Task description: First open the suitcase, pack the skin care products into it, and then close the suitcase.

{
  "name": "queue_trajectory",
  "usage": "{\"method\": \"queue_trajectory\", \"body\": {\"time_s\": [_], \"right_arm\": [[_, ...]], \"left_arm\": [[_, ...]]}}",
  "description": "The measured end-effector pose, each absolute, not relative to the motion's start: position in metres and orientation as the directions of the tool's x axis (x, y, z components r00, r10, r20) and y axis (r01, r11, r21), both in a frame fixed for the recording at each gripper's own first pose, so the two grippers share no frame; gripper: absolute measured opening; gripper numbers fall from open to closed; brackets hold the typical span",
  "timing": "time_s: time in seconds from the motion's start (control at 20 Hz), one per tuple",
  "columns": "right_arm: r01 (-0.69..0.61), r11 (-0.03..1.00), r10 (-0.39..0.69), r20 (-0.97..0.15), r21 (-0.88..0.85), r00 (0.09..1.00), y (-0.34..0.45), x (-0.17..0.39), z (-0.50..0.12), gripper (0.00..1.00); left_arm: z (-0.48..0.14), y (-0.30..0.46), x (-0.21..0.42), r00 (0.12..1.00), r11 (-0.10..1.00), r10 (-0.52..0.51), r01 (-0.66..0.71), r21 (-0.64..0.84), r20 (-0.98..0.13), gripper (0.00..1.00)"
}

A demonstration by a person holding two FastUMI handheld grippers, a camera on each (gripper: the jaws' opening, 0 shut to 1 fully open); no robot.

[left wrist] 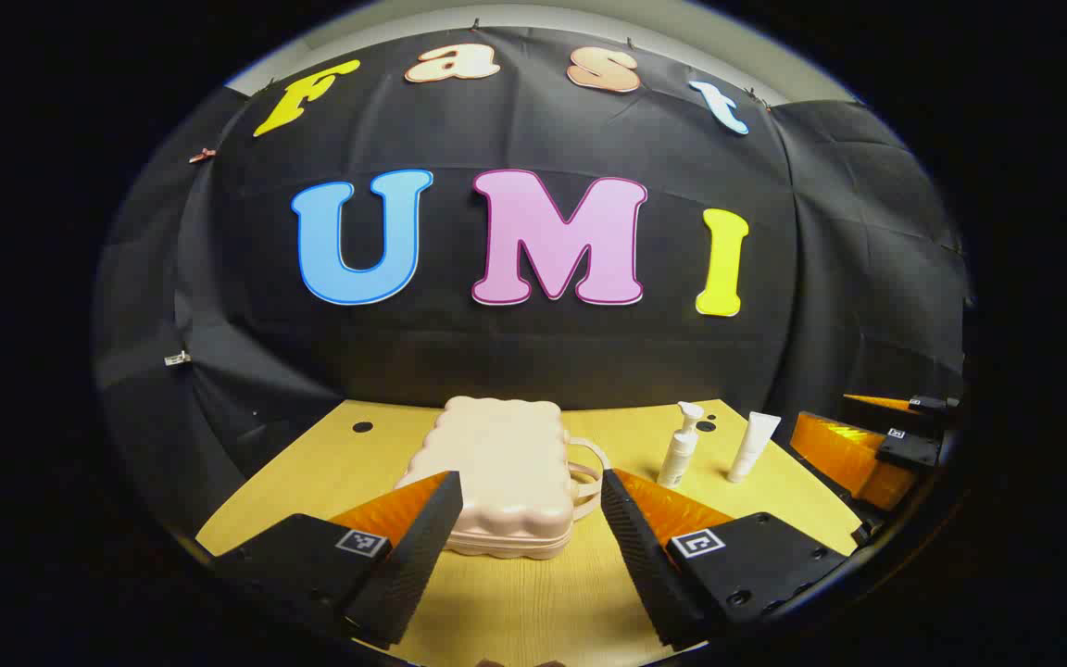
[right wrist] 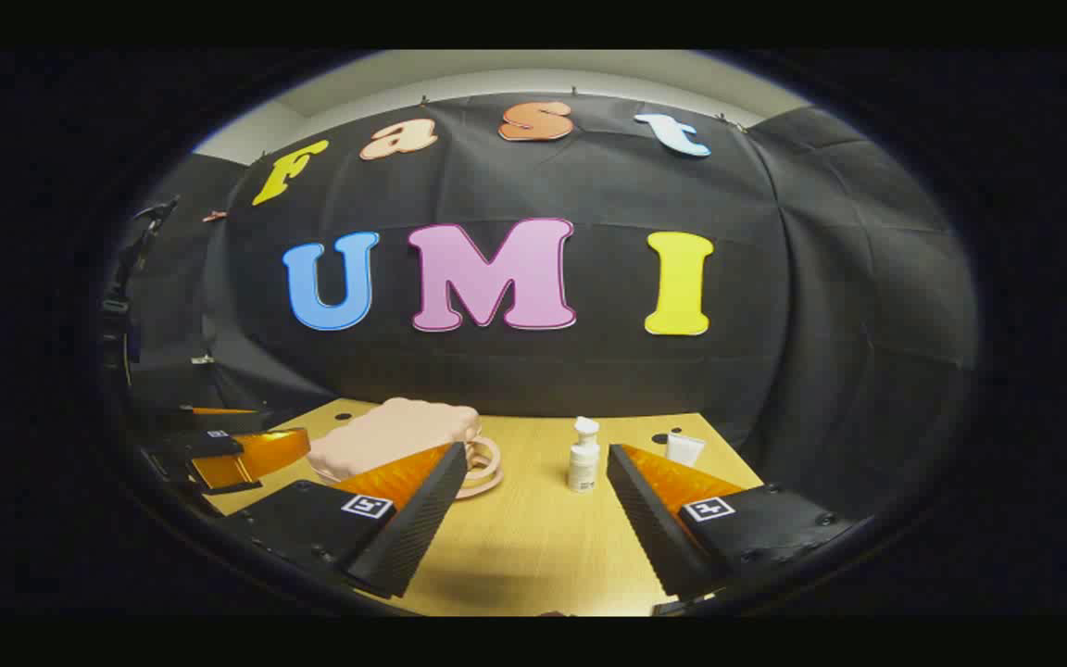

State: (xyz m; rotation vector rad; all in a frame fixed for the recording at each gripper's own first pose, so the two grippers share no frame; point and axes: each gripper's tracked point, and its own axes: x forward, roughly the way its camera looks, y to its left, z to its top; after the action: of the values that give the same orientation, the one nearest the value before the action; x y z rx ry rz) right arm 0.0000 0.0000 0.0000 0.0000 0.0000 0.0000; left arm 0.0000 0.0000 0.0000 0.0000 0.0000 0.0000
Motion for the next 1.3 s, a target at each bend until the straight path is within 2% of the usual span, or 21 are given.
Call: {"method": "queue_trajectory", "body": {"time_s": [0.4,0.8,1.0,1.05,1.1,1.3], "right_arm": [[0.021,0.998,-0.022,0.027,0.056,0.999,-0.002,0.007,0.009,0.97],[-0.054,0.998,0.053,0.008,0.023,0.999,0.025,0.019,0.002,0.97],[-0.056,0.998,0.056,0.025,-0.016,0.998,0.026,0.021,0.007,0.97],[-0.055,0.998,0.056,0.022,-0.019,0.998,0.025,0.022,0.006,0.93],[-0.051,0.998,0.051,0.019,-0.022,0.999,0.022,0.023,0.006,0.97],[0.006,0.999,-0.004,0.039,-0.053,0.999,-0.012,0.032,0.017,0.97]], "left_arm": [[-0.001,0.005,-0.001,1.0,1.0,0.003,-0.003,0.007,0.009,0.95],[-0.005,0.015,0.003,1.0,1.0,0.008,-0.008,0.007,-0.004,0.96],[-0.007,0.013,0.008,1.0,1.0,-0.007,0.007,0.004,-0.012,0.95],[-0.007,0.01,0.012,1.0,1.0,-0.016,0.016,0.009,-0.015,0.95],[-0.006,0.008,0.016,1.0,1.0,-0.02,0.02,0.017,-0.019,0.95],[-0.002,-0.018,0.049,0.998,0.998,-0.058,0.058,0.01,-0.024,0.95]]}}
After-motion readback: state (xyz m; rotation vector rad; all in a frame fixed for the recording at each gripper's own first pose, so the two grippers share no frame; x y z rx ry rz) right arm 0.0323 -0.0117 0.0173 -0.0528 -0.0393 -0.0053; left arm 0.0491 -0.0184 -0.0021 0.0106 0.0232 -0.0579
